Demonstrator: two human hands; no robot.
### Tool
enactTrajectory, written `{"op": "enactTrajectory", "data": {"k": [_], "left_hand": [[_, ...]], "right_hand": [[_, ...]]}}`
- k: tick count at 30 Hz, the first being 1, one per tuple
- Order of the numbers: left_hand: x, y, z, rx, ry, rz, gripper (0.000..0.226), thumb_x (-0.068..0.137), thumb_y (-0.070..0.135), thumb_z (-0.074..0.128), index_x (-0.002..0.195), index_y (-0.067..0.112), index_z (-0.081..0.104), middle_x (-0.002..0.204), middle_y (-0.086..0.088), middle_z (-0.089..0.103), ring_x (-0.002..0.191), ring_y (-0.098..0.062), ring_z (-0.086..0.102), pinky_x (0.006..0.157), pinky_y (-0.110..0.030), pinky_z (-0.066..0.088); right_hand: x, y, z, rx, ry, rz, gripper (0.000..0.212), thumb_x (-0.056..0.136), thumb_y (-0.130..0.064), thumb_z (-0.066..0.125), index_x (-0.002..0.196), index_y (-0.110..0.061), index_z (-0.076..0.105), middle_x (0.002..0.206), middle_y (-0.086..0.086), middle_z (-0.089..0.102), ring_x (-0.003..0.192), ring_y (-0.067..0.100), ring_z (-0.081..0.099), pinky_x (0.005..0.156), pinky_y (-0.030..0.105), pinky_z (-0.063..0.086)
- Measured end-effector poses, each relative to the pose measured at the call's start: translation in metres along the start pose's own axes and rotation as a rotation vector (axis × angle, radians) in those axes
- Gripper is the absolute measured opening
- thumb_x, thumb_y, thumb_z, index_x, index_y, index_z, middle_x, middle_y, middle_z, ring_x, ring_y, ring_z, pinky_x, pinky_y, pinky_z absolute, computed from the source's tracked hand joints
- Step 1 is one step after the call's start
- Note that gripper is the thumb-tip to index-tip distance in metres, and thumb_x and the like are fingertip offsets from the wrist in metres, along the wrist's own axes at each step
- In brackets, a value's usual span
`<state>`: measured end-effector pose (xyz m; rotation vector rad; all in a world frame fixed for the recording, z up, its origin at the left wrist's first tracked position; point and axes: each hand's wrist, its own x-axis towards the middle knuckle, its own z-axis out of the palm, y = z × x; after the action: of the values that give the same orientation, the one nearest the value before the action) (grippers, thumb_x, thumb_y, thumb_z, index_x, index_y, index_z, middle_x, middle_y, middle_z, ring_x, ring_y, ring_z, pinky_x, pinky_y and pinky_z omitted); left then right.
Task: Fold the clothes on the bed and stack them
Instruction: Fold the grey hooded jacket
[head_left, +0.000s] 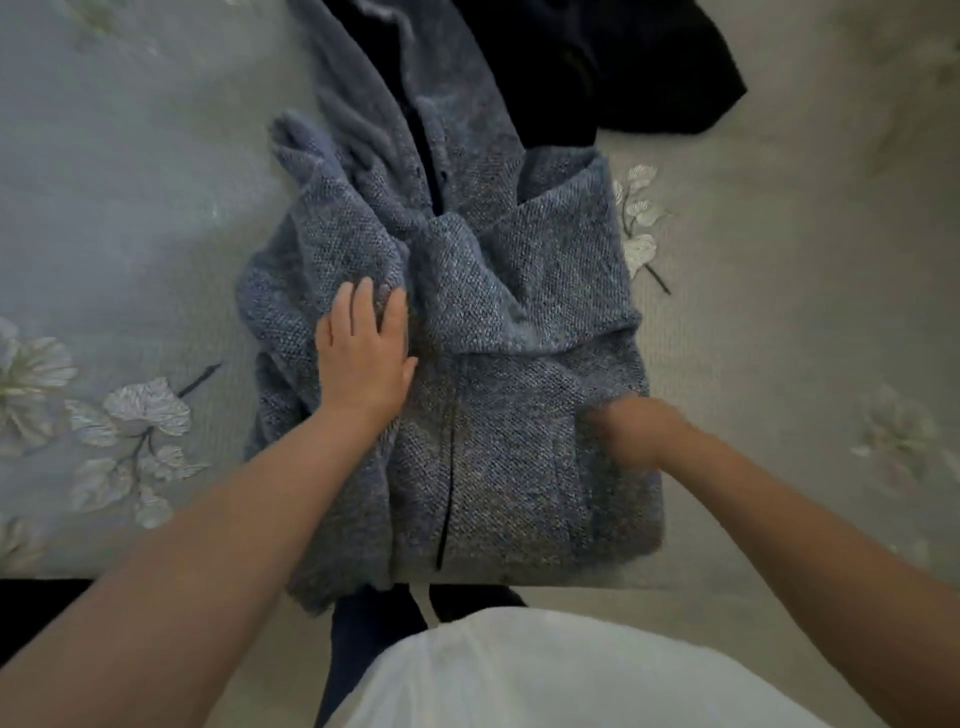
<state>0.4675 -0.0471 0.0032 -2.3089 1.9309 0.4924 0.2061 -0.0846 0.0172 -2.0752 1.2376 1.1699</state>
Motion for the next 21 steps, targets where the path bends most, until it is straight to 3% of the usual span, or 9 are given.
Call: {"op": "enactTrajectory", "data": {"k": [2, 3, 5, 7, 11, 13, 16, 19, 21], "left_hand": [[0.007, -0.004, 0.004, 0.022, -0.06, -0.056, 0.06, 0.093, 0.016, 0.047, 0.144, 0.009, 0.016, 0.139, -0.02, 0.033, 0.122, -0.037, 0.035, 0.091, -0.042, 0.038], [0.008, -0.007, 0.007, 0.028, -0.067, -0.043, 0.058, 0.094, 0.01, 0.043, 0.145, 0.009, 0.014, 0.134, -0.019, 0.036, 0.116, -0.035, 0.039, 0.083, -0.039, 0.041], [0.009, -0.015, 0.007, 0.06, -0.079, -0.014, 0.058, 0.093, 0.003, 0.037, 0.145, 0.008, 0.012, 0.129, -0.017, 0.037, 0.109, -0.033, 0.041, 0.075, -0.036, 0.041], [0.007, -0.028, 0.001, 0.183, -0.088, -0.007, 0.053, 0.093, 0.004, 0.037, 0.143, 0.007, 0.018, 0.126, -0.016, 0.04, 0.108, -0.032, 0.043, 0.074, -0.035, 0.043], [0.005, -0.052, -0.023, 0.497, -0.14, 0.028, 0.027, 0.091, 0.007, 0.045, 0.117, 0.003, 0.05, 0.112, -0.013, 0.05, 0.1, -0.03, 0.052, 0.073, -0.035, 0.048], [0.004, -0.069, -0.038, 0.654, -0.368, -0.046, 0.032, 0.095, 0.014, 0.037, 0.125, 0.01, 0.048, 0.124, -0.008, 0.044, 0.114, -0.026, 0.044, 0.087, -0.032, 0.043], [0.0, -0.092, -0.061, 0.807, -0.599, -0.132, 0.038, 0.097, 0.017, 0.033, 0.134, 0.012, 0.041, 0.136, -0.007, 0.041, 0.123, -0.024, 0.039, 0.097, -0.033, 0.038], [0.006, -0.085, -0.072, 0.851, -0.621, -0.13, 0.04, 0.098, 0.02, 0.029, 0.137, 0.012, 0.037, 0.14, -0.008, 0.037, 0.126, -0.027, 0.036, 0.1, -0.038, 0.035], [0.026, -0.066, -0.075, 0.725, -0.532, -0.054, 0.04, 0.095, 0.024, 0.038, 0.134, 0.013, 0.041, 0.137, -0.01, 0.039, 0.124, -0.027, 0.037, 0.098, -0.039, 0.037]], "right_hand": [[0.019, -0.009, -0.015, 0.075, 0.363, -0.068, 0.049, 0.088, -0.031, 0.055, 0.133, -0.017, 0.041, 0.13, 0.011, 0.047, 0.119, 0.027, 0.043, 0.091, 0.036, 0.04], [0.03, -0.019, -0.023, 0.098, 0.461, -0.109, 0.06, 0.087, -0.036, 0.057, 0.139, -0.021, 0.032, 0.14, 0.012, 0.038, 0.126, 0.027, 0.036, 0.099, 0.039, 0.035], [0.05, -0.045, -0.041, 0.084, 0.512, -0.189, 0.074, 0.088, -0.033, 0.057, 0.146, -0.028, 0.011, 0.151, 0.013, 0.018, 0.132, 0.03, 0.026, 0.106, 0.044, 0.025], [0.067, -0.072, -0.058, -0.019, 0.49, -0.235, 0.072, 0.093, -0.014, 0.047, 0.146, -0.03, 0.001, 0.149, 0.018, 0.017, 0.128, 0.034, 0.031, 0.103, 0.043, 0.027], [0.074, -0.077, -0.09, -0.316, 0.487, -0.192, 0.04, 0.095, -0.015, 0.039, 0.136, -0.014, 0.039, 0.128, 0.013, 0.042, 0.113, 0.034, 0.046, 0.094, 0.041, 0.034], [0.064, -0.061, -0.098, -0.421, 0.388, -0.035, 0.033, 0.095, -0.018, 0.038, 0.124, -0.015, 0.052, 0.122, 0.009, 0.049, 0.11, 0.029, 0.05, 0.095, 0.04, 0.034], [0.038, -0.031, -0.096, -0.509, 0.129, 0.252, 0.035, 0.096, -0.018, 0.032, 0.123, -0.02, 0.054, 0.124, 0.004, 0.052, 0.112, 0.024, 0.05, 0.088, 0.035, 0.034], [0.012, -0.005, -0.091, -0.592, -0.199, 0.549, 0.036, 0.095, -0.017, 0.03, 0.121, -0.017, 0.055, 0.121, 0.005, 0.054, 0.109, 0.025, 0.051, 0.081, 0.039, 0.035], [0.009, 0.006, -0.092, -0.636, -0.384, 0.636, 0.037, 0.097, -0.025, 0.032, 0.127, -0.015, 0.05, 0.13, 0.01, 0.049, 0.119, 0.032, 0.046, 0.094, 0.047, 0.035]]}}
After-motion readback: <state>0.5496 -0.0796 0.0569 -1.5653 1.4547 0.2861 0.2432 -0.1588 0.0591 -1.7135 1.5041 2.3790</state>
